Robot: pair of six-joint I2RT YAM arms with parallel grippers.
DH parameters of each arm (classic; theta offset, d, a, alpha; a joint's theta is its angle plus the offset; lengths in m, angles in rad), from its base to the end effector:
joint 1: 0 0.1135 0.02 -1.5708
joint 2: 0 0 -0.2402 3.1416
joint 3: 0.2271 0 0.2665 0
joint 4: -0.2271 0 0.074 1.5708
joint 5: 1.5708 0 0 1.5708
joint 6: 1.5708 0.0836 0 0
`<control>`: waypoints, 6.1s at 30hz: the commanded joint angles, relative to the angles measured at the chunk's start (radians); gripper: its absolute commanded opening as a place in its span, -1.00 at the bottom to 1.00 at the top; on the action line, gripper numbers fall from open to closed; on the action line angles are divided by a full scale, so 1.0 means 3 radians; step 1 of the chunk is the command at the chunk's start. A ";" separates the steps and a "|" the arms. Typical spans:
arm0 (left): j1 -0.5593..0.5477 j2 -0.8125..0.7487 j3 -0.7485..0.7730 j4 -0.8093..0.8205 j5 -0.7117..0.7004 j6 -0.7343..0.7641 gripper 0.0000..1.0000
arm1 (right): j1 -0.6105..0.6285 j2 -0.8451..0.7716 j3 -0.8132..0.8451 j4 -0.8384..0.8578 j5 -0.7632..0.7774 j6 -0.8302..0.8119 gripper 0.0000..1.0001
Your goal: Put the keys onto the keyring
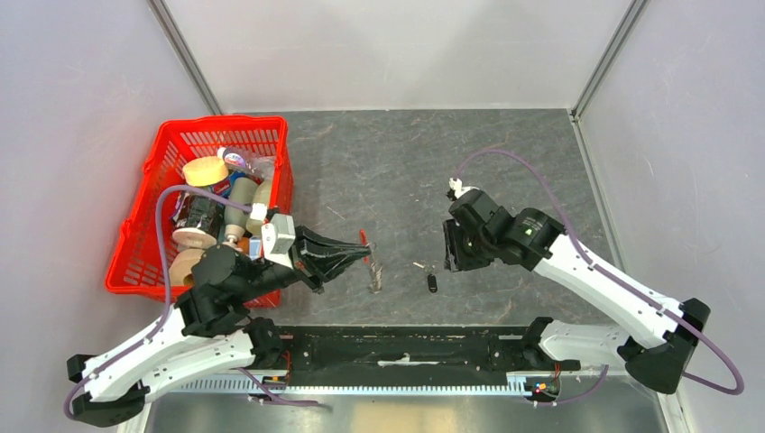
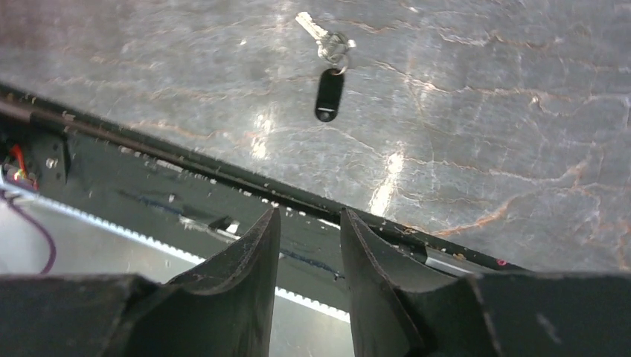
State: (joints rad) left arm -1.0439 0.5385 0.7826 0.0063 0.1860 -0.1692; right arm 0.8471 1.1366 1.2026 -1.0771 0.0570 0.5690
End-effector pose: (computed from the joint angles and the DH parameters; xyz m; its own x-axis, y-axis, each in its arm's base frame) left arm 0.0885 -0.1828 0.3964 -0.0354 -0.2683 -0.9627 0.9471 0.2984 -0.1180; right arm 0.1742 0.1899 0.2750 -0.8650 -0.1666 -0.4733 -0.3111 0.9182 0.2454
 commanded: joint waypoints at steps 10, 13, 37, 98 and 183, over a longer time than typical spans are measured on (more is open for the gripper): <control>0.0003 -0.0295 0.0233 -0.0389 0.0501 -0.0207 -0.96 | -0.0035 0.0098 -0.0848 0.1277 0.0518 0.0701 -0.09; 0.0003 -0.0299 0.0241 -0.0435 0.0538 -0.0240 -0.95 | -0.0151 0.0218 -0.0971 0.1487 0.0401 0.0700 -0.10; 0.0003 -0.0291 0.0112 -0.0425 0.0459 -0.0218 -0.95 | -0.0770 0.0764 -0.1932 0.2987 -0.0781 0.0956 -0.06; 0.0003 -0.0050 0.0098 -0.0449 0.0569 -0.0313 -0.96 | -0.0775 -0.0639 -0.1120 0.1339 -0.1101 0.0093 -1.00; 0.0003 0.0016 0.0015 -0.0151 0.0444 0.0078 -0.95 | 0.0142 0.0741 0.1739 0.0625 -0.2750 -0.0474 -1.00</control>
State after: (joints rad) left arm -1.0439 0.5587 0.7795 -0.0948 0.2974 -0.1757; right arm 0.8822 1.3590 1.6741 -0.8932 -0.7807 0.4194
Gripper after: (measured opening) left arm 0.023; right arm 0.007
